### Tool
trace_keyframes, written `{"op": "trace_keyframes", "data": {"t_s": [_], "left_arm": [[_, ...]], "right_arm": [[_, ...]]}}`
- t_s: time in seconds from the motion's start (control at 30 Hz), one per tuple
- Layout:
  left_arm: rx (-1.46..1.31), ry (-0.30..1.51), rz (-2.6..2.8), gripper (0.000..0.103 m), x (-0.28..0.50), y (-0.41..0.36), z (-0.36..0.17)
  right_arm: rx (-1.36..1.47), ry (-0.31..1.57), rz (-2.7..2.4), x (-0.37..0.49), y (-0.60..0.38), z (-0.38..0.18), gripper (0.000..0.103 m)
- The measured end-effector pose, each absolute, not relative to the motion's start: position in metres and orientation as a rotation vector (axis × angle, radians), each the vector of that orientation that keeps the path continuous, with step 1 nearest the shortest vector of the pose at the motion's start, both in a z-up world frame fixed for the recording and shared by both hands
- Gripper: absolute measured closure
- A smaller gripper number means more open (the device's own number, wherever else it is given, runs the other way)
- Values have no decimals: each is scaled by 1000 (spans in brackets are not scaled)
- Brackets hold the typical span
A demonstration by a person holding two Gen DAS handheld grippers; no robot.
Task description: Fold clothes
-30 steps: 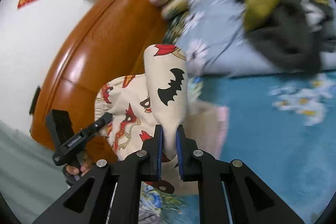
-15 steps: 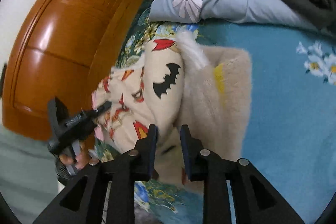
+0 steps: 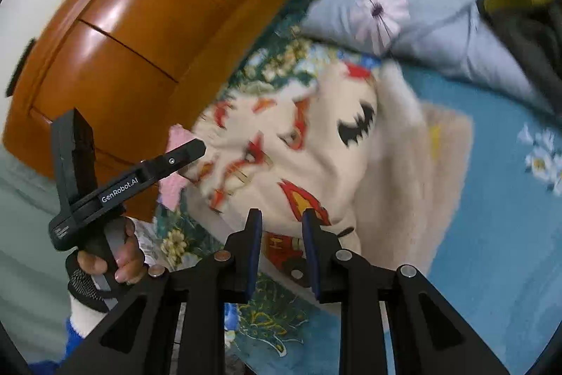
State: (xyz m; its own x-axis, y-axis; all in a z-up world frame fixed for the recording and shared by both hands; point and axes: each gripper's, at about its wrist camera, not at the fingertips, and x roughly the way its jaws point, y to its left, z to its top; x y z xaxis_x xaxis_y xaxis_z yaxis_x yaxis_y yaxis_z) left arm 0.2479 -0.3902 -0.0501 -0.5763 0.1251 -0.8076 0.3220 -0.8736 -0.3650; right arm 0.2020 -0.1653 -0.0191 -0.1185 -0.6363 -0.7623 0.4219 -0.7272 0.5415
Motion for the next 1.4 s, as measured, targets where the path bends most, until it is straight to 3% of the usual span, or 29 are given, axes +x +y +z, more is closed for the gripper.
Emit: {"op": "trace_keyframes", "data": {"t_s": [0.1, 0.3, 0.4, 0.47, 0.57, 0.7, 0.83, 0.93, 0.97, 1.07, 1.2, 1.27, 1.4], "left_arm": [[1410, 828, -2526, 55, 240, -396, -72], [1354, 813, -2579, 54, 246, -384, -48], [1267, 837, -2642, 33, 269, -371, -32], [1184, 867, -2704, 20, 286, -364, -23], [1091, 862, -2784, 0, 307, -350, -15], [1103, 785, -2776, 0, 319, -339, -17], [1131, 789, -2695, 0, 332, -338, -31], [1156, 826, -2635, 0, 342, -338, -49], [1166, 839, -2616, 0, 345, -338, -56], [1226, 772, -2548, 0, 351, -331, -75], [1227, 692, -2479, 0, 355, -323, -88], [1226, 653, -2445, 0, 357, -319, -94], [1219, 571, -2425, 0, 357, -311, -100]], "right_arm": [[1494, -258, -1927, 196, -163, -36, 79], [1427, -183, -1990, 202, -159, -12, 79], [1360, -217, -2002, 227, -143, -2, 78], [1318, -232, -2030, 246, -133, -3, 68], [1317, -239, -2087, 272, -117, -19, 65], [1369, -193, -2139, 283, -114, -35, 64], [1347, -170, -2205, 294, -114, -40, 47], [1337, -119, -2251, 304, -114, -46, 43], [1336, -102, -2257, 307, -114, -49, 34], [1303, -57, -2278, 316, -115, -54, 20], [1232, 6, -2325, 326, -116, -57, 16], [1203, 9, -2357, 331, -112, -57, 6], [1144, 23, -2418, 336, -105, -59, 0]]}}
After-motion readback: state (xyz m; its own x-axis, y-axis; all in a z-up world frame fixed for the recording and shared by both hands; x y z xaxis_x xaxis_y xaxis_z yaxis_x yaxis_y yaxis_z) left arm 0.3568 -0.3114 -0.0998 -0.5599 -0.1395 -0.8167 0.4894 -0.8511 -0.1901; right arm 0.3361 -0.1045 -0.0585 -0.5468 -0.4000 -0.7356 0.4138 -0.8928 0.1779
